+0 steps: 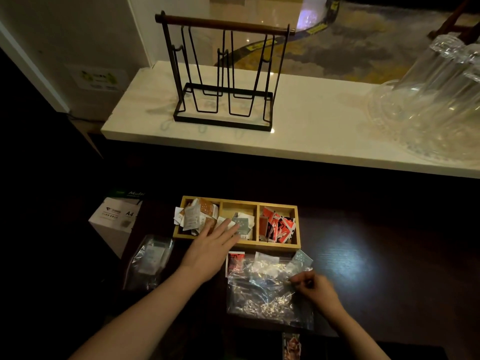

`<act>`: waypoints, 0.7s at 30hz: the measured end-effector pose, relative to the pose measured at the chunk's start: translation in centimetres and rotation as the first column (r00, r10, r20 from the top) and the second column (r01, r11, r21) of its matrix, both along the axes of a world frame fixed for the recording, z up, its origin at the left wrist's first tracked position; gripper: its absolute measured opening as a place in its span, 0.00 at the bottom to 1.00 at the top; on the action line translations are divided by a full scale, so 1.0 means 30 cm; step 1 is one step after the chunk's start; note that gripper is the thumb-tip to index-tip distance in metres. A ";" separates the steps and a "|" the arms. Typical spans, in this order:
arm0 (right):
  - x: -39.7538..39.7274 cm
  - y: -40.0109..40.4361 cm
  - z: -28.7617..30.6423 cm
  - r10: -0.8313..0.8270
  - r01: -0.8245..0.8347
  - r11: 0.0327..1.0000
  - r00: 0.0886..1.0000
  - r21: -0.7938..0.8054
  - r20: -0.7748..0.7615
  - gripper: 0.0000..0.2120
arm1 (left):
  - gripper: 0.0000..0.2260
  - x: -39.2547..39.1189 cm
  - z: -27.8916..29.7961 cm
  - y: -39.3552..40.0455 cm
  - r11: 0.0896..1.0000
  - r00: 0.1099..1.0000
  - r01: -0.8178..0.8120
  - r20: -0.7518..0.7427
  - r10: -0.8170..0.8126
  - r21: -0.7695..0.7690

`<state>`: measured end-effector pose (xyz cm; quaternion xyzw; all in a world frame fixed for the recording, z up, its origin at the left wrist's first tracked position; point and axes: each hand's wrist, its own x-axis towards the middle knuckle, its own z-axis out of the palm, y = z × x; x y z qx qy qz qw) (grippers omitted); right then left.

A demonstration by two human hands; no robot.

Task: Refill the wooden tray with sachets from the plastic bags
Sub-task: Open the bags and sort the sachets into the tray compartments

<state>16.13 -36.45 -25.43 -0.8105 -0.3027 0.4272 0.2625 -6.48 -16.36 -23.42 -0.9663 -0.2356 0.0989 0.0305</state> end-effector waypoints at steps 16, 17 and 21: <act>-0.016 0.011 -0.036 0.070 -0.063 0.996 0.990 -0.057 0.122 0.10 | 0.29 -0.111 -0.024 0.114 0.991 0.987 -0.133 -0.087 0.135 0.031; -0.017 0.011 -0.039 0.070 -0.063 0.996 0.989 -0.062 0.131 0.11 | 0.29 -0.109 -0.024 0.114 0.991 0.986 -0.136 -0.090 0.137 0.014; -0.025 0.017 -0.046 0.092 -0.081 0.994 0.983 -0.076 0.159 0.13 | 0.28 -0.080 -0.011 0.104 0.985 0.985 -0.172 0.006 0.172 -0.021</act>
